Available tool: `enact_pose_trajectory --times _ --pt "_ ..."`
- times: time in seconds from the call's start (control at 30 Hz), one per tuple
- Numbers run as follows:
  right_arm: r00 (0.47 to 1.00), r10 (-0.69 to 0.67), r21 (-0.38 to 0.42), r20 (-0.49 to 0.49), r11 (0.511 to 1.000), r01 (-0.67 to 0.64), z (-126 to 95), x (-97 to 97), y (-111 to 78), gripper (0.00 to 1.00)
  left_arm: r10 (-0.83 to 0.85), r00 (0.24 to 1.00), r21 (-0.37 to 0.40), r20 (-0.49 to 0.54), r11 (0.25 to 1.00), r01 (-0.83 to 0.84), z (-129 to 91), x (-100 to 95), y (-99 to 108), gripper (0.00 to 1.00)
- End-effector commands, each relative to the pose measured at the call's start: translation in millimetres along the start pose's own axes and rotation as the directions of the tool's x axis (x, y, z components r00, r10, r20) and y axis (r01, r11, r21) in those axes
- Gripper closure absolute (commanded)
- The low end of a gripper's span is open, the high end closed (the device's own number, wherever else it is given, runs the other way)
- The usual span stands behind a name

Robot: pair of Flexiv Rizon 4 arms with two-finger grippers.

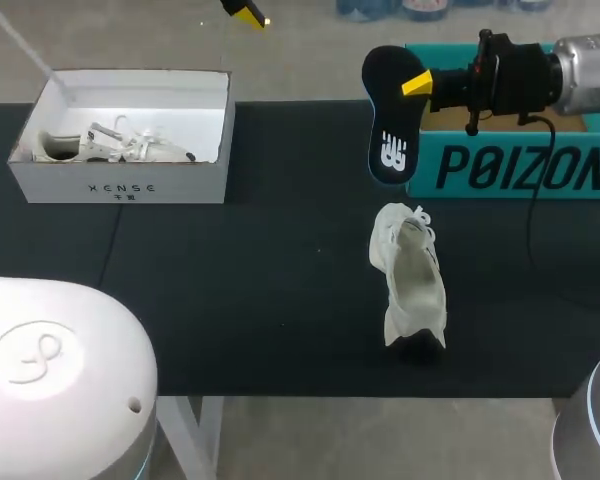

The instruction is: Take the shoe out of the shoebox, open the shoe tongue, remove and reinsert the insole, then place the shoe into the shoebox

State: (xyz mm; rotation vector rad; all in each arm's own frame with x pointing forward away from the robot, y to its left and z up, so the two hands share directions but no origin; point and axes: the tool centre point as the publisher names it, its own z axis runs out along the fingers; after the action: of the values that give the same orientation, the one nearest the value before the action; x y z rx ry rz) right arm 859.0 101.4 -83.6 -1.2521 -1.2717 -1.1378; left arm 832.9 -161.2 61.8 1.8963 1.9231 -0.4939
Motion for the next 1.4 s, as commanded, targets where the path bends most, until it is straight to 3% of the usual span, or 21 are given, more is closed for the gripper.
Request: enact_pose_trajectory --times 0.03,0.43,1.1,1.4 --pt "1.000 0.001 0.001 0.000 1.000 -0.001 1 -0.5 0.8 1.00 -0.003 0.848 -0.017 -0.530 1.000 -0.008 7 -10.5 1 0.00" --pt "1.000 0.001 0.001 0.000 1.000 -0.001 1 -0.5 0.8 1.00 -0.021 0.886 -0.002 -0.463 1.000 0.022 39 -16.4 -6 0.00" --pt "1.000 0.001 0.001 0.000 1.000 -0.001 1 -0.5 0.8 1.00 -0.029 0.921 -0.049 -0.389 0.999 0.011 48 -31.1 2 0.00" --pt "1.000 0.008 0.031 0.016 0.999 -0.008 -3 1.4 -21.4 1.00 -0.029 0.921 -0.049 -0.389 0.999 0.011 48 -31.1 2 0.00"
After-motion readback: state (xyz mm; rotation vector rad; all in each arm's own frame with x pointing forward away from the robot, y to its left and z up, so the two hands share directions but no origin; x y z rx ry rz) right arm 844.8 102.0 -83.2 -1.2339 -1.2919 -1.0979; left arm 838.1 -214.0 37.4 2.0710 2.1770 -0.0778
